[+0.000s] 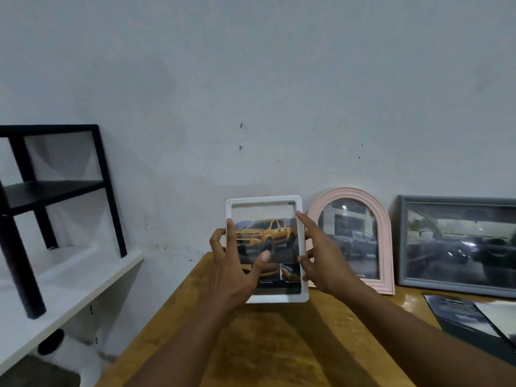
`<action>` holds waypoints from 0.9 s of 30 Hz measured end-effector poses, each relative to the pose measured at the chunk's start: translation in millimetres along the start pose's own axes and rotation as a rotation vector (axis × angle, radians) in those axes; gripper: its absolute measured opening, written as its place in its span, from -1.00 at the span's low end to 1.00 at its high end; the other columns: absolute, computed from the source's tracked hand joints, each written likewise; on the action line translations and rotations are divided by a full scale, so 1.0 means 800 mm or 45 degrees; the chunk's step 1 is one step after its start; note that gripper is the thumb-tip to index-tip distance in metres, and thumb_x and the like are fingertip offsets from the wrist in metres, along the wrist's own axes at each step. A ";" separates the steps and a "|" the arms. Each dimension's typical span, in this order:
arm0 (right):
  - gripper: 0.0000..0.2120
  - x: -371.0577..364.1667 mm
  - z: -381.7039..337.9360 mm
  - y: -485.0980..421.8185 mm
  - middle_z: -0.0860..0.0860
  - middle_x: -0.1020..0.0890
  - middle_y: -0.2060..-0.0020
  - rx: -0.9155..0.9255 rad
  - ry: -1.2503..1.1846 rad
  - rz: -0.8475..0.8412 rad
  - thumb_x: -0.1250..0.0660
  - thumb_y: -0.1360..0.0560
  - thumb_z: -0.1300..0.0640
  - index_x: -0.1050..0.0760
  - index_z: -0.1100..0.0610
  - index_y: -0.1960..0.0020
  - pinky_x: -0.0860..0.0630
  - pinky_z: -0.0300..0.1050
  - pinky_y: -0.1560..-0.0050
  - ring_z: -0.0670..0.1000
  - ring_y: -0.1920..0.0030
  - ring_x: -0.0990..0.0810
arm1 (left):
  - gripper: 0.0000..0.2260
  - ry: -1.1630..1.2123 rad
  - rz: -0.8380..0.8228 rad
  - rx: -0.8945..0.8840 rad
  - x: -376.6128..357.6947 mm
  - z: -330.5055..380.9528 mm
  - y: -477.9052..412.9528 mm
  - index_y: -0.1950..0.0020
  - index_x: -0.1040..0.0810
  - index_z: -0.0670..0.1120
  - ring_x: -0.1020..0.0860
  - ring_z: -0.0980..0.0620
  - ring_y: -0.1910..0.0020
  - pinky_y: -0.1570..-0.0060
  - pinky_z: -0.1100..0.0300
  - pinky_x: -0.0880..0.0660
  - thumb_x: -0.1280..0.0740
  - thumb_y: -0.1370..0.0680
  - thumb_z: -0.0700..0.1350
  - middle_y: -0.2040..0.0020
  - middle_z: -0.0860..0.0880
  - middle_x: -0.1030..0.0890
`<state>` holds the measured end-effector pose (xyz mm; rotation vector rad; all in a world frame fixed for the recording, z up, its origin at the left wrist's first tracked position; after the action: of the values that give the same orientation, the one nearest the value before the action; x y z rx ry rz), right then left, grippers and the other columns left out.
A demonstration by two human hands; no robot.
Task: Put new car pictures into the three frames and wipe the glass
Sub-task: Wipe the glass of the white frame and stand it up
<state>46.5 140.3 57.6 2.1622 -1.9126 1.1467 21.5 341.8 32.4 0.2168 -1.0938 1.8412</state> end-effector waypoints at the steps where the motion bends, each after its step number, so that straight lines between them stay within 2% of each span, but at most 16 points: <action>1: -0.07 -0.006 0.000 -0.013 -0.04 -0.33 -0.44 0.018 0.008 0.021 -0.38 -0.51 0.37 0.01 -0.32 -0.56 -0.67 -0.04 0.03 0.05 -0.31 -0.50 | -0.09 0.003 0.003 -0.012 0.001 -0.006 -0.012 -0.50 0.43 0.36 -0.34 -0.03 -0.45 -0.30 0.07 -0.51 -0.01 -0.36 0.65 -0.53 0.10 0.07; 3: -0.06 -0.018 0.001 -0.037 -0.05 -0.32 -0.45 0.051 0.000 0.060 -0.38 -0.51 0.37 0.02 -0.34 -0.55 -0.65 -0.01 -0.06 0.04 -0.35 -0.47 | -0.05 -0.015 0.007 -0.019 0.002 -0.020 -0.034 -0.55 0.40 0.30 -0.34 -0.03 -0.45 -0.28 0.11 -0.49 -0.01 -0.36 0.65 -0.54 0.10 0.07; 6: -0.07 -0.037 0.005 -0.064 -0.03 -0.34 -0.43 0.111 0.004 0.112 -0.35 -0.53 0.38 0.04 -0.34 -0.55 -0.64 -0.06 -0.10 0.01 -0.28 -0.49 | 0.02 -0.051 0.006 -0.005 0.002 -0.041 -0.061 -0.61 0.34 0.22 -0.33 -0.04 -0.48 -0.27 0.07 -0.50 0.00 -0.33 0.66 -0.55 0.12 0.09; 10: -0.06 -0.059 0.020 -0.090 -0.02 -0.36 -0.37 0.138 0.043 0.161 -0.32 -0.54 0.40 0.07 -0.35 -0.56 -0.55 -0.16 -0.12 -0.07 -0.23 -0.44 | 0.02 -0.050 0.003 0.006 -0.011 -0.069 -0.084 -0.60 0.36 0.25 -0.30 -0.07 -0.51 -0.30 -0.06 -0.53 -0.05 -0.33 0.65 -0.56 0.16 0.10; 13: -0.06 -0.072 0.038 -0.101 -0.02 -0.35 -0.38 0.114 0.041 0.167 -0.31 -0.53 0.41 0.06 -0.32 -0.57 -0.50 -0.32 -0.01 -0.10 -0.20 -0.43 | 0.01 -0.036 -0.008 0.037 -0.029 -0.088 -0.095 -0.57 0.39 0.30 -0.27 -0.08 -0.53 -0.32 -0.11 -0.52 -0.08 -0.34 0.65 -0.57 0.19 0.12; 16: -0.07 -0.080 0.057 -0.105 -0.02 -0.32 -0.40 0.075 0.054 0.159 -0.29 -0.54 0.43 0.06 -0.29 -0.58 -0.44 -0.44 0.12 -0.16 -0.17 -0.35 | -0.01 -0.034 -0.043 0.058 -0.050 -0.098 -0.099 -0.56 0.41 0.32 -0.25 -0.07 -0.55 -0.35 -0.07 -0.49 -0.08 -0.35 0.64 -0.57 0.21 0.15; 20: -0.07 -0.082 0.075 -0.107 0.02 -0.30 -0.42 0.005 0.111 0.175 -0.29 -0.52 0.46 0.05 -0.23 -0.59 -0.43 -0.30 -0.01 -0.16 -0.12 -0.30 | -0.04 -0.052 -0.102 0.081 -0.075 -0.102 -0.103 -0.56 0.42 0.32 -0.23 -0.06 -0.55 -0.37 -0.05 -0.46 -0.06 -0.37 0.62 -0.57 0.21 0.12; 23: -0.12 -0.083 0.075 -0.108 0.07 -0.31 -0.39 -0.038 0.136 0.190 -0.30 -0.50 0.46 -0.03 -0.20 -0.57 -0.55 -0.15 -0.11 -0.08 -0.15 -0.36 | -0.05 -0.042 -0.135 0.102 -0.086 -0.105 -0.110 -0.55 0.41 0.34 -0.19 -0.08 -0.56 -0.42 -0.09 -0.41 0.01 -0.34 0.66 -0.57 0.17 0.07; 27: -0.09 -0.087 0.073 -0.108 0.10 -0.33 -0.35 -0.076 0.162 0.153 -0.31 -0.50 0.43 0.03 -0.20 -0.58 -0.57 -0.01 -0.16 0.05 -0.23 -0.45 | -0.06 -0.009 -0.205 0.168 -0.091 -0.111 -0.112 -0.54 0.41 0.37 -0.18 -0.10 -0.57 -0.43 -0.16 -0.38 0.04 -0.32 0.68 -0.60 0.10 0.00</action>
<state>152.9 191.9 15.0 1.9191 -2.0173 1.1972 157.3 376.0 -7.1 0.3781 -0.9321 1.7697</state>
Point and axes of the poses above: each hand's wrist, its own y-axis away from the middle knuckle, its own x-axis out of the back of the hand, z = x × y, the point moved 10 cm from there along -y, towards the middle knuckle
